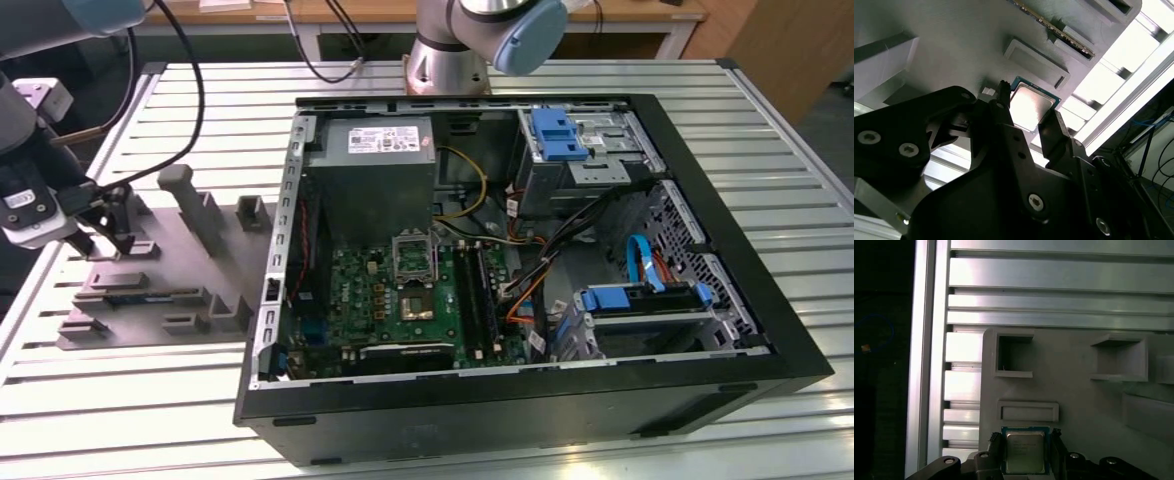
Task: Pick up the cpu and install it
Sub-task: 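Pick up the cpu and move it towards the insertion slot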
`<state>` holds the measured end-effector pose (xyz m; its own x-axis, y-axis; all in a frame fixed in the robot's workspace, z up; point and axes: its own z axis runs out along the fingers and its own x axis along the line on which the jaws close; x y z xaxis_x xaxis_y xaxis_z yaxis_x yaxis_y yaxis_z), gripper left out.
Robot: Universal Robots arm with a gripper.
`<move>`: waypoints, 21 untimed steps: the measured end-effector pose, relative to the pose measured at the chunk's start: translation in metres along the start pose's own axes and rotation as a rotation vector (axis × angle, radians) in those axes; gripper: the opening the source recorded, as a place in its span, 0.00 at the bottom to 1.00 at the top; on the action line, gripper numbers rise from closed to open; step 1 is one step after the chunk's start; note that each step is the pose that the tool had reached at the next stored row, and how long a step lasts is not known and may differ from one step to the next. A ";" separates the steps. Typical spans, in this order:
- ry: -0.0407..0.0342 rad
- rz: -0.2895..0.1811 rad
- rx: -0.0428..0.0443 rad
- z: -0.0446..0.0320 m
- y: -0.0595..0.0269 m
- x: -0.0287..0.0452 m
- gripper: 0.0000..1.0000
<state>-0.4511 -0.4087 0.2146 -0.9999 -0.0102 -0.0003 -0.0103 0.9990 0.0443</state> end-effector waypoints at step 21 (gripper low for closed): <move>0.0000 0.000 0.0001 -0.0050 0.0002 0.0000 0.47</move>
<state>-0.4511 -0.4087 0.2195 -0.9999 -0.0102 -0.0002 -0.0102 0.9990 0.0442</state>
